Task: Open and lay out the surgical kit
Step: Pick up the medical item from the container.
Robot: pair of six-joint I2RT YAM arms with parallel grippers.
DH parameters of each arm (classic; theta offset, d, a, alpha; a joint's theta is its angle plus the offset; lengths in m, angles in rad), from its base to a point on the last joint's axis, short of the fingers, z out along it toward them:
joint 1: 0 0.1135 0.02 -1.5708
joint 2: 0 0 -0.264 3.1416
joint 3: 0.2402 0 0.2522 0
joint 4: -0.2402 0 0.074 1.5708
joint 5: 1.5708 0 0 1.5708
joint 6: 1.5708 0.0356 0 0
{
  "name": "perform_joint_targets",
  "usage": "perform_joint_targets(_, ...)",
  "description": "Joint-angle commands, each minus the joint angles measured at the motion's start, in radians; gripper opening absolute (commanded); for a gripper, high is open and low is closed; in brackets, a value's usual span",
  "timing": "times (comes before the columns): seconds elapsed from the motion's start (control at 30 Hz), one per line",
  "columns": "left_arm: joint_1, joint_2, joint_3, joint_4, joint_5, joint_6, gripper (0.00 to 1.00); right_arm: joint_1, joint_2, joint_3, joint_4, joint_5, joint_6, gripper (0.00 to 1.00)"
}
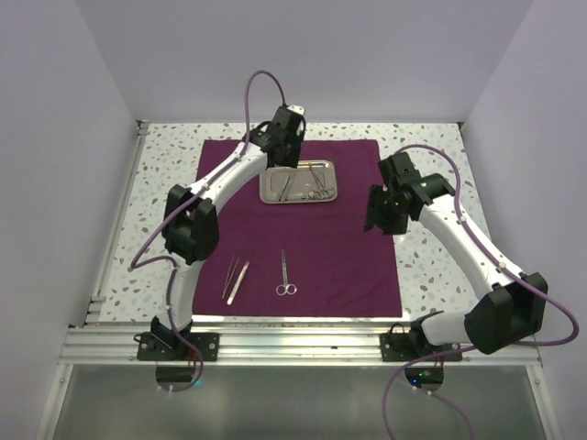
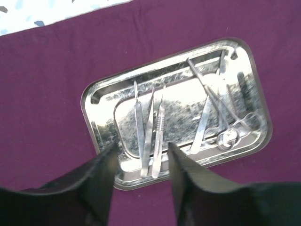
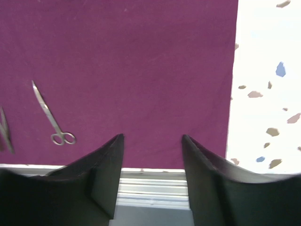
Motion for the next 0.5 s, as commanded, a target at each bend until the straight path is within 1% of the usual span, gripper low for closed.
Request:
perform_joint_targets(0.0, -0.001, 0.02, -0.055, 0.033, 0.029, 0.031, 0.55, -0.002, -0.009, 0.016, 0.023, -0.021, -0.009, 0.59)
perform_joint_targets(0.1, -0.001, 0.061, -0.066, 0.04, 0.033, 0.035, 0.57, -0.002, -0.018, 0.011, 0.02, -0.018, -0.009, 0.64)
perform_joint_targets(0.27, 0.0, 0.152, -0.037, 0.045, 0.006, 0.038, 0.56, -0.002, -0.038, 0.005, 0.003, -0.004, -0.012, 0.64)
perform_joint_targets(0.47, 0.02, 0.235, 0.066, 0.039, -0.016, 0.034, 0.54, -0.003, -0.055, -0.01, -0.011, 0.011, -0.015, 0.64)
